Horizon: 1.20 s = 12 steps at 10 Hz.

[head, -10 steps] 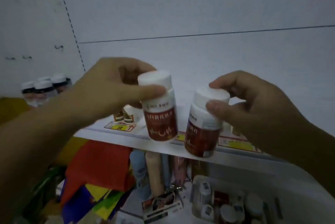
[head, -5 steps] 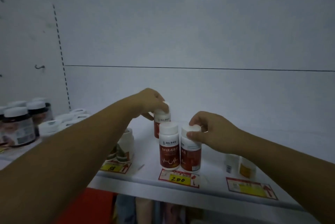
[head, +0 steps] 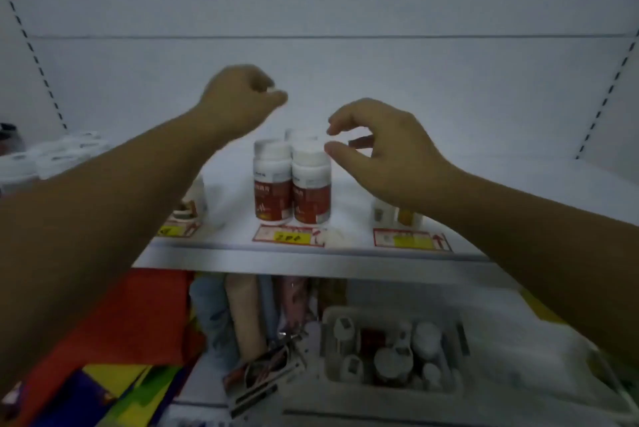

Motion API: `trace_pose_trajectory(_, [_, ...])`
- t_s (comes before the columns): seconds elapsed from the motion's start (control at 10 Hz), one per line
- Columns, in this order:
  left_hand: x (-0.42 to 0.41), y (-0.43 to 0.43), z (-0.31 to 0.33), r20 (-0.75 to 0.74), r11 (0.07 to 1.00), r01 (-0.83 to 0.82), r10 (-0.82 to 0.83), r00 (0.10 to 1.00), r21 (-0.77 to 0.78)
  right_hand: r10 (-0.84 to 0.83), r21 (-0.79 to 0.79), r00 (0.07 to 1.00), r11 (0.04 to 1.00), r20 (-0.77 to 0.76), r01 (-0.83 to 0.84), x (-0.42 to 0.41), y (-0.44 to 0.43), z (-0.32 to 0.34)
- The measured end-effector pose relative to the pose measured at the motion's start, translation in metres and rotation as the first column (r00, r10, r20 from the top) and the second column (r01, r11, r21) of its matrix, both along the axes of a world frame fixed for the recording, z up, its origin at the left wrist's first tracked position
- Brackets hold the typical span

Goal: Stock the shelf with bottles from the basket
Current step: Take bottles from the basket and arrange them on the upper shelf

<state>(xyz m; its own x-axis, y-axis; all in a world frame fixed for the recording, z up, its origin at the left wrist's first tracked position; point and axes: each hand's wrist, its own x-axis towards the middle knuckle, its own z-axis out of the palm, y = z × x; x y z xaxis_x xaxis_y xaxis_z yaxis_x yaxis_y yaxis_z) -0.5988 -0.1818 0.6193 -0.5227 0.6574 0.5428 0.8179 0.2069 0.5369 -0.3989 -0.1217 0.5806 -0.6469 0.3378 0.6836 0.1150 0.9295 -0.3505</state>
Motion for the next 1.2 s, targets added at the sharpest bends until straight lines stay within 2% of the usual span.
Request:
trace_pose_trajectory(0.1, [0.050,-0.038,-0.024,-0.098,0.877,0.329,-0.315,0.944,0.351,0.160,0.174,0.985,0.970,0.071,-0.170,0.054,-0.018,-0.037])
trace_pose_trajectory(0.2, [0.102,-0.057,-0.086,0.004,0.805,0.593,-0.593,0.805,0.018,0.138,0.306,0.878,0.903,0.458,-0.301,0.082,-0.020,-0.104])
trace_pose_trajectory(0.3, [0.130,-0.047,-0.153,0.091,0.830,0.488,-0.483,0.871,-0.269,0.111,0.009,0.748,0.988,0.654,-0.155,0.084,-0.001,-0.175])
trace_pose_trajectory(0.4, [0.145,-0.044,-0.199,0.068,0.913,0.389,-0.383,0.921,-0.127,0.076,-0.324,0.750,0.927,0.657,0.189,0.097,0.021,-0.241])
trace_pose_trajectory(0.5, [0.153,-0.044,-0.231,0.022,0.883,0.468,-0.467,0.884,-0.029,0.042,-0.446,0.748,0.825,0.662,0.348,0.111,0.028,-0.287])
trace_pose_trajectory(0.6, [0.138,-0.028,-0.268,0.164,0.858,0.470,-0.443,0.881,-0.208,0.011,-0.497,0.750,0.755,0.661,0.428,0.105,0.031,-0.309])
trace_pose_trajectory(0.7, [0.111,0.001,-0.316,0.230,0.751,0.389,-0.314,0.921,-0.534,-0.040,-0.521,0.736,0.681,0.675,0.515,0.082,0.034,-0.322])
trace_pose_trajectory(0.8, [0.096,0.020,-0.356,0.194,0.534,0.349,-0.325,0.925,-0.770,-0.043,-0.552,0.736,0.632,0.676,0.544,0.062,0.033,-0.337])
trace_pose_trajectory(1.0, [0.094,0.044,-0.397,0.197,0.411,0.308,-0.290,0.937,-0.858,-0.128,-0.625,0.821,0.587,0.557,0.515,0.054,0.037,-0.357])
trace_pose_trajectory(1.1, [0.093,0.046,-0.408,0.193,0.451,0.293,-0.256,0.947,-0.843,-0.132,-0.687,0.841,0.519,0.524,0.509,0.056,0.038,-0.352])
trace_pose_trajectory(1.2, [0.092,0.041,-0.401,0.234,0.523,0.306,-0.201,0.951,-0.796,-0.253,-0.764,0.864,0.402,0.436,0.504,0.061,0.038,-0.346])
